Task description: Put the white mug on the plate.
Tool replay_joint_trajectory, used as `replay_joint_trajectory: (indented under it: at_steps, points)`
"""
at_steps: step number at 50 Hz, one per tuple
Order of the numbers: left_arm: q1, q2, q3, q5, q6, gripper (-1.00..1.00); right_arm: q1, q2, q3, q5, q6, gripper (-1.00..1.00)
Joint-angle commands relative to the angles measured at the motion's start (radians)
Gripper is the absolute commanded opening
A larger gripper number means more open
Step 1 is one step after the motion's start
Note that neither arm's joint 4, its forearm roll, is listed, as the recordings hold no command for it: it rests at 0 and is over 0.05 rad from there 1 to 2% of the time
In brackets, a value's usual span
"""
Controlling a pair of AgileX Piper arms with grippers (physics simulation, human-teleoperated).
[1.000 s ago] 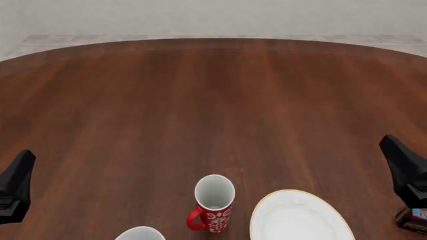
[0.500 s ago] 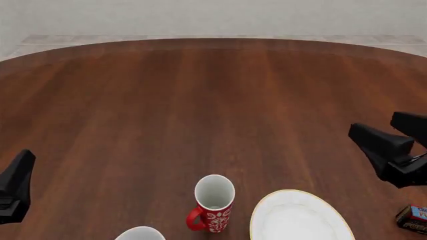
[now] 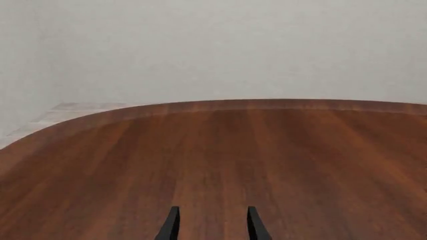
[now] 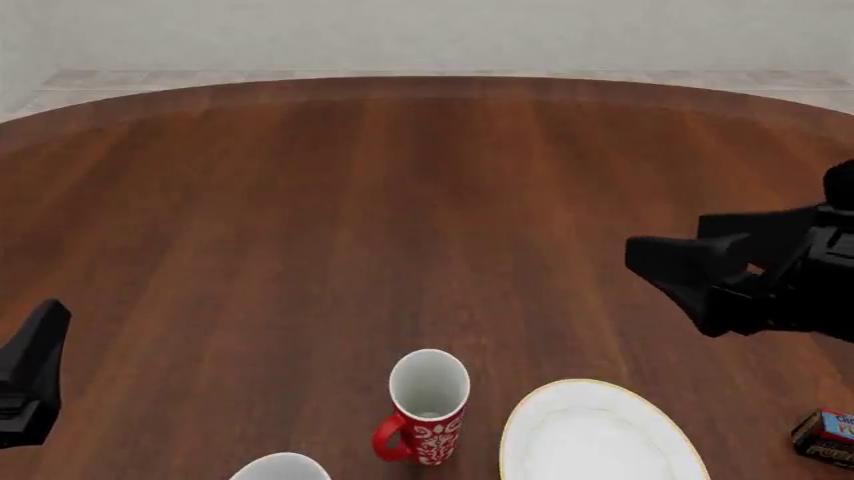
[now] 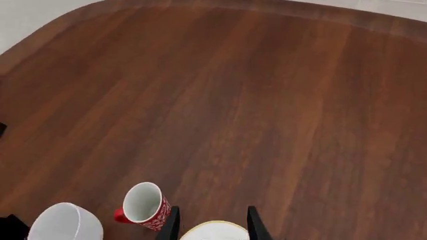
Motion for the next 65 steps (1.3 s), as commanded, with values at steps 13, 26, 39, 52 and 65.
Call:
replay_joint_trajectory:
  at_steps: [13, 26, 39, 52, 65]
  points:
    - [0.003, -0.003, 0.01, -0.006, 0.0, 1.0, 0.179, 0.1, -0.078, 0.083, 0.146, 1.0]
    - [0.004, -0.003, 0.006, -0.003, 0.0, 1.0, 0.284, 0.146, -0.071, 0.089, 0.249, 1.0]
    - [0.004, -0.003, 0.006, -0.003, 0.0, 1.0, 0.352, 0.199, -0.065, 0.071, 0.323, 1.0]
    - [0.003, -0.003, 0.006, -0.003, 0.0, 1.0, 0.428, 0.267, -0.069, 0.048, 0.398, 1.0]
    - [0.003, 0.003, 0.005, -0.008, 0.0, 1.0, 0.504, 0.357, -0.065, -0.006, 0.46, 1.0]
